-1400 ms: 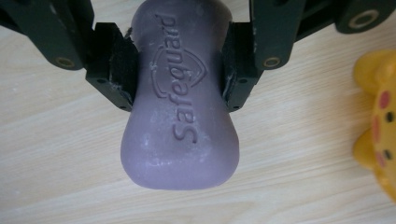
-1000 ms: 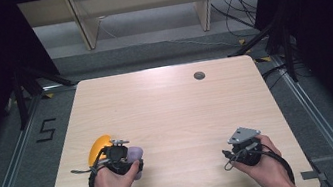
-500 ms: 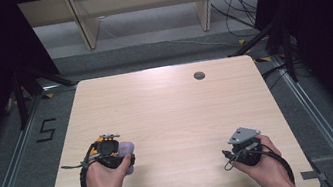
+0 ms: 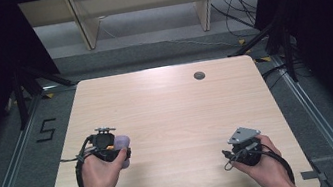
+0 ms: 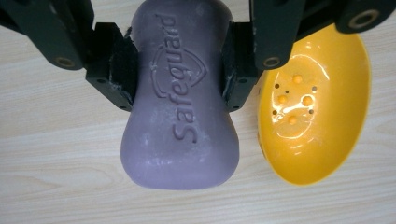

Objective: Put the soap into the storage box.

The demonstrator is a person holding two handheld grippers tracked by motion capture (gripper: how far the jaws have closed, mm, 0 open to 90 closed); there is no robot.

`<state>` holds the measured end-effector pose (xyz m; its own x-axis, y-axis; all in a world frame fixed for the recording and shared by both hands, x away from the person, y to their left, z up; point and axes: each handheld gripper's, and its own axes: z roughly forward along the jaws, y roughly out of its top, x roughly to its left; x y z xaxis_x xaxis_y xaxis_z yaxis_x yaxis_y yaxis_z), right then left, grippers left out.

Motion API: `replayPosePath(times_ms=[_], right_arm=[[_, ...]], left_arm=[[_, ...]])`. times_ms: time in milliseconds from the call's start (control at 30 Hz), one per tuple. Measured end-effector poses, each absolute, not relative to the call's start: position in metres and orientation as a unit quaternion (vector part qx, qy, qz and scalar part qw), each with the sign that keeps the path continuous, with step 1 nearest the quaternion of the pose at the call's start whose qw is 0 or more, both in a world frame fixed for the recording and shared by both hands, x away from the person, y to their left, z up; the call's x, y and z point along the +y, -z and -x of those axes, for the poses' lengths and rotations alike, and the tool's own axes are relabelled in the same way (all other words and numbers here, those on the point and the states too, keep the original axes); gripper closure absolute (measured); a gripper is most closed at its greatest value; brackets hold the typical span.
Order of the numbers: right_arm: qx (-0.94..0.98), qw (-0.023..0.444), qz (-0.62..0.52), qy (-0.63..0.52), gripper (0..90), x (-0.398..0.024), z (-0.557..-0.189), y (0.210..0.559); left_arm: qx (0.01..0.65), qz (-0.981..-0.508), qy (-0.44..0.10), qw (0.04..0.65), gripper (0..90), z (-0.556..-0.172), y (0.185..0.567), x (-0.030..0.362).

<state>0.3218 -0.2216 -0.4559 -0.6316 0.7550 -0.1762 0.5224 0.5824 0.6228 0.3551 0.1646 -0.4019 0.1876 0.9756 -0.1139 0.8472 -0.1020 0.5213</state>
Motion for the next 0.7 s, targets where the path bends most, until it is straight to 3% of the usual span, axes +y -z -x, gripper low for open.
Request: replayPosePath(times_ms=[700], right_arm=[[0.862,0.212,-0.374,-0.268,48.5,-0.222,-0.321,0.455]], left_arm=[[0.619,-0.74,-0.14,0.223,49.4,-0.372,0.394,0.169]])
